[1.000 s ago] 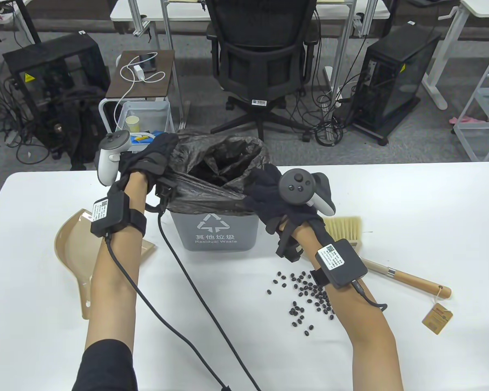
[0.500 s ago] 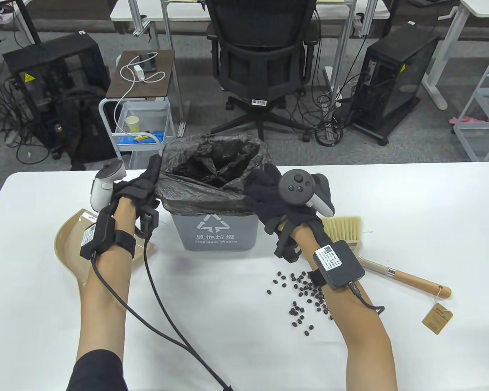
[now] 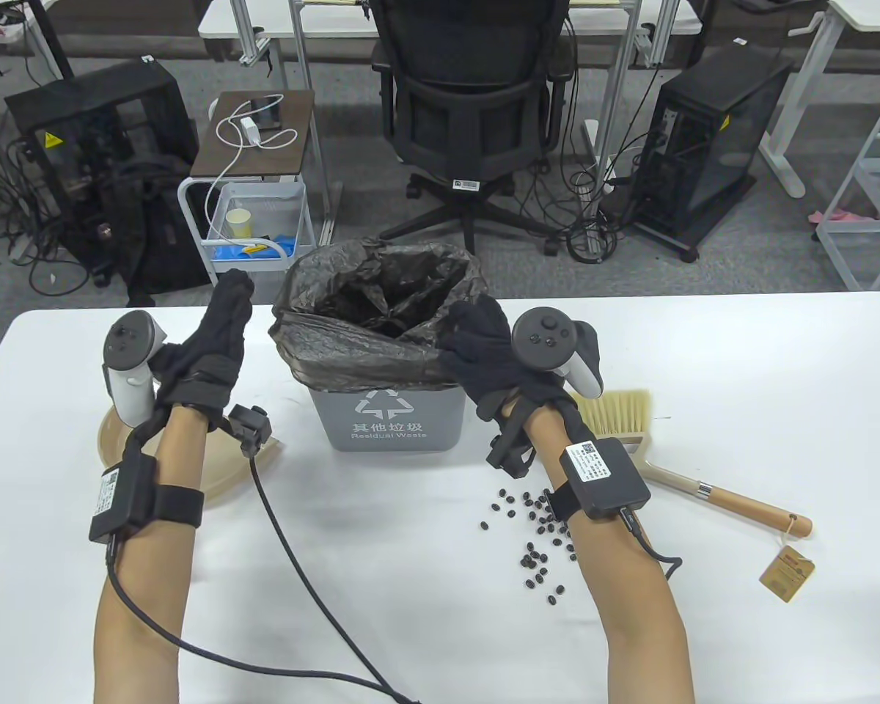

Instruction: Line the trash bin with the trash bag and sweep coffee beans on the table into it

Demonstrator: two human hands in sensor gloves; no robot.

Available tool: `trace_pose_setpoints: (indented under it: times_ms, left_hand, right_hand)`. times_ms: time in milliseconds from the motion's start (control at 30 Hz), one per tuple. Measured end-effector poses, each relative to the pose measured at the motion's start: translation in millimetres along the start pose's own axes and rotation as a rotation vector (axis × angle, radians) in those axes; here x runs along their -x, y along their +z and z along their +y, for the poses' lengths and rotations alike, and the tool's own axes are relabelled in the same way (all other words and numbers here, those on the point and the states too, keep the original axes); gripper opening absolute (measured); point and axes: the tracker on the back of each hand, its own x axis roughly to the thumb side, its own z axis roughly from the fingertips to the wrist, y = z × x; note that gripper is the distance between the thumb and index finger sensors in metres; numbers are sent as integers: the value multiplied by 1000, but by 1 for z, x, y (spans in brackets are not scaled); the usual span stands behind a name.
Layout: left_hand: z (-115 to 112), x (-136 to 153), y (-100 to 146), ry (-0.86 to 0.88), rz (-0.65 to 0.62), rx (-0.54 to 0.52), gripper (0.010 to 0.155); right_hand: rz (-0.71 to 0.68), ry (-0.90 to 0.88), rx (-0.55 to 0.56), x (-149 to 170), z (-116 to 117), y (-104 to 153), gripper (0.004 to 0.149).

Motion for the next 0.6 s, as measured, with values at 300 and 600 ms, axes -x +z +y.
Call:
trace_pose_setpoints:
  times_ms: [300,600]
  left_hand:
    - [-14,-3,-52,-5,93,75,75]
    - [-13,47,-82,222,153,119,74]
  right_hand:
    - [-6,-4,-5,2,-1,0,49]
    - [-19,-35,-23,5,-2,-1,49]
